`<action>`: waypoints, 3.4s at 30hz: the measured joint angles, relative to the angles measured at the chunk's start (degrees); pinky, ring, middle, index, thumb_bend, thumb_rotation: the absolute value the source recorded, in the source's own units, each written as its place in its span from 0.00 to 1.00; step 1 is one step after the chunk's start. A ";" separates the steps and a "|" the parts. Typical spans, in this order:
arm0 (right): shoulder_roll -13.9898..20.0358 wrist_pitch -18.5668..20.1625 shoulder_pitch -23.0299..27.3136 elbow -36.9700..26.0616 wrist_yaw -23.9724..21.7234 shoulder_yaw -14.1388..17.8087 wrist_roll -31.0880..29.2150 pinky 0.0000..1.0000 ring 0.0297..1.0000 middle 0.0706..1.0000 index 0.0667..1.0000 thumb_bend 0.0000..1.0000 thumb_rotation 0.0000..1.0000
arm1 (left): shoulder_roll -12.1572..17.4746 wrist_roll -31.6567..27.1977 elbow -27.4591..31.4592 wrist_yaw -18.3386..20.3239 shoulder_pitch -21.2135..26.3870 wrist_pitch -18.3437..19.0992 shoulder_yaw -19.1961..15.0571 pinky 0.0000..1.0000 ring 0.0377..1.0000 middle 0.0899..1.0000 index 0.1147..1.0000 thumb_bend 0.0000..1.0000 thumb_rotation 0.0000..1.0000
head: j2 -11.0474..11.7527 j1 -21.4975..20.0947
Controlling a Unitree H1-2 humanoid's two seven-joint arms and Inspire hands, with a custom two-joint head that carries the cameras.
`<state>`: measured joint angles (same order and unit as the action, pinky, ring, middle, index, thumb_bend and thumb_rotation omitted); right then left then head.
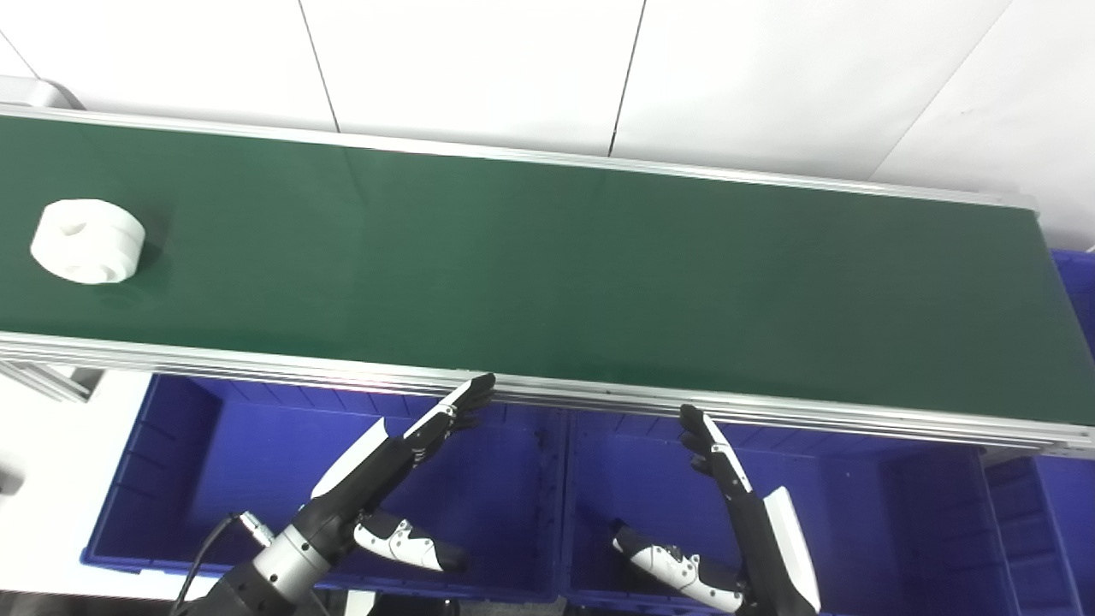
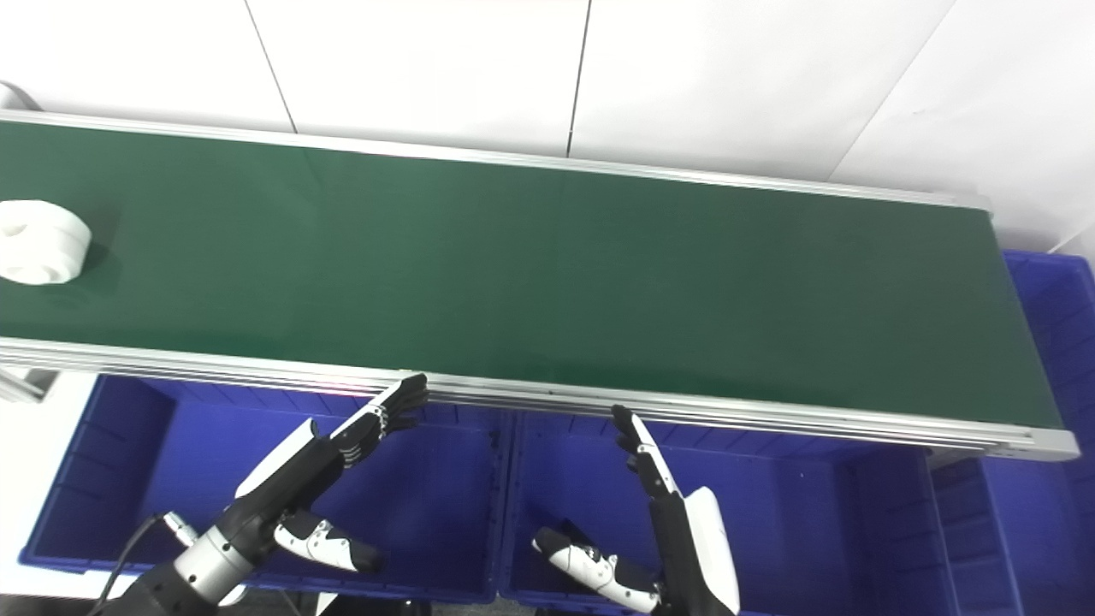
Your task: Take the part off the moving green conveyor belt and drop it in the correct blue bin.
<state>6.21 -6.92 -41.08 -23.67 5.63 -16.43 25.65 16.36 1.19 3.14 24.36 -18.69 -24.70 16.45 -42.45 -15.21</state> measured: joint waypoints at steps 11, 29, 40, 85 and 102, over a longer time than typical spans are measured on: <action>0.96 -0.89 0.34 1.33 -0.59 0.82 -1.67 0.82 0.89 0.91 0.93 0.71 0.43 | 0.36 6.96 -0.03 -6.47 0.30 -0.06 2.67 0.91 0.99 1.00 0.99 0.82 0.52 | 1.05 3.69; -1.03 -2.54 1.20 2.57 -1.03 -0.12 1.62 0.80 0.87 0.90 0.91 0.74 0.40 | 3.28 6.43 -1.98 -14.60 1.66 -0.07 5.04 0.96 1.00 1.00 1.00 0.80 0.54 | 2.81 -14.85; -4.71 -0.86 2.14 2.93 -1.63 -0.98 5.18 0.79 0.86 0.90 0.93 0.75 0.45 | 3.85 3.05 -2.14 -13.62 1.94 -0.07 3.57 0.99 1.00 1.00 1.00 0.80 0.59 | 2.02 -18.90; 0.28 -9.32 2.77 12.08 1.46 3.20 -0.84 0.89 0.93 0.95 0.97 0.64 0.32 | 5.05 9.47 -6.25 -29.16 6.03 -0.12 17.86 0.77 0.88 0.92 0.90 0.76 0.53 | 14.33 15.82; 1.09 -9.74 3.18 10.50 -0.44 4.05 -3.77 0.92 0.94 0.95 0.99 0.63 0.35 | 7.25 4.14 7.68 -28.03 6.74 -0.28 11.77 0.78 0.87 0.90 0.91 0.81 0.60 | 9.76 17.66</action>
<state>7.30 -16.66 -37.90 -13.17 5.18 -12.37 21.88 23.60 5.33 10.82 -3.67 -11.95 -24.98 28.23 -32.69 2.46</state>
